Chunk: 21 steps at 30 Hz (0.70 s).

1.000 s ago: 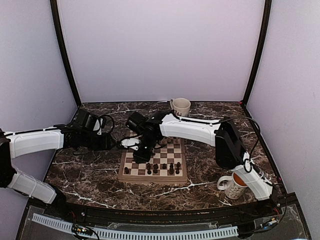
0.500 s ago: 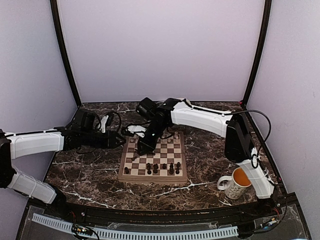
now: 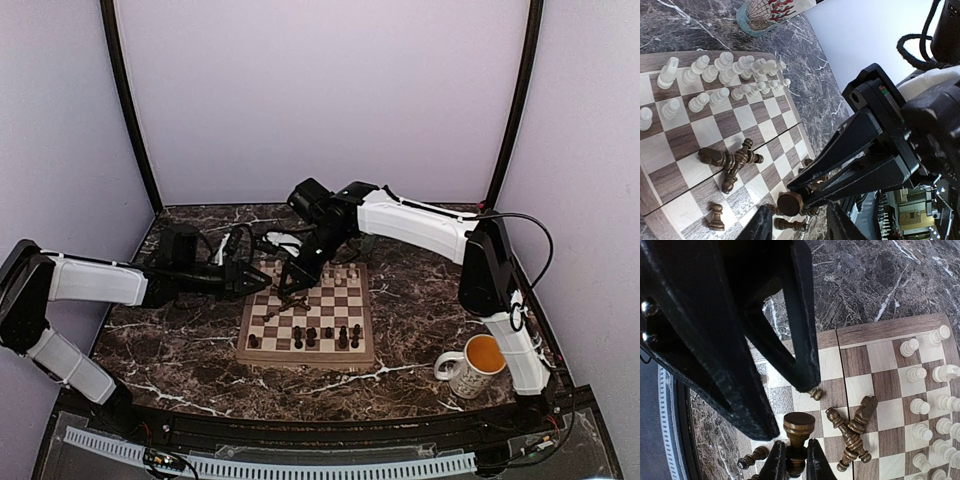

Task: Set up the chess pieces on the board
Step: Pick up the bishop from the chessboard, then pass from the right arm to the left

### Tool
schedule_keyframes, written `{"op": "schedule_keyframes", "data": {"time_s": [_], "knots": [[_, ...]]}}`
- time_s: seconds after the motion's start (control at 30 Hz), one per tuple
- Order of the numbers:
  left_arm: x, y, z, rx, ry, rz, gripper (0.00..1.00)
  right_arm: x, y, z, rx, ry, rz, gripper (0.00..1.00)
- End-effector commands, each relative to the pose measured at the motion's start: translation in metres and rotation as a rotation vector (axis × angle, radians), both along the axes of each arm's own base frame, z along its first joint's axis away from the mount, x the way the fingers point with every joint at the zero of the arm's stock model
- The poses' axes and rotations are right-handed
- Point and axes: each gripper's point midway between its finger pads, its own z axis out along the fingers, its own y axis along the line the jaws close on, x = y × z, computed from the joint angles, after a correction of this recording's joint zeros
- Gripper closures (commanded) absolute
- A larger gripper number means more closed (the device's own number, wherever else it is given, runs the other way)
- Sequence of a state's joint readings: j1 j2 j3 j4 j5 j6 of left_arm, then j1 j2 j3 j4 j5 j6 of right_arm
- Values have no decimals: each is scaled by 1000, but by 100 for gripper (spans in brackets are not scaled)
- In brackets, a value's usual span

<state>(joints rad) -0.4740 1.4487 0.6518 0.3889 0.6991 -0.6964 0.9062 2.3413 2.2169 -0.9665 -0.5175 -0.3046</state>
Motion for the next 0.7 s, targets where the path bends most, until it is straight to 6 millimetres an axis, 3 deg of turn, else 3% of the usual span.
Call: {"op": "schedule_keyframes", "data": {"time_s": [0.0, 0.43, 0.67], "knots": [[-5, -9, 8, -103, 23, -45, 62, -9, 3, 20, 53, 15, 25, 91], [-5, -13, -6, -117, 84, -65, 71, -9, 3, 17, 47, 15, 23, 90], [-2, -13, -18, -96, 113, -43, 66, -9, 3, 18, 49, 14, 25, 90]]}}
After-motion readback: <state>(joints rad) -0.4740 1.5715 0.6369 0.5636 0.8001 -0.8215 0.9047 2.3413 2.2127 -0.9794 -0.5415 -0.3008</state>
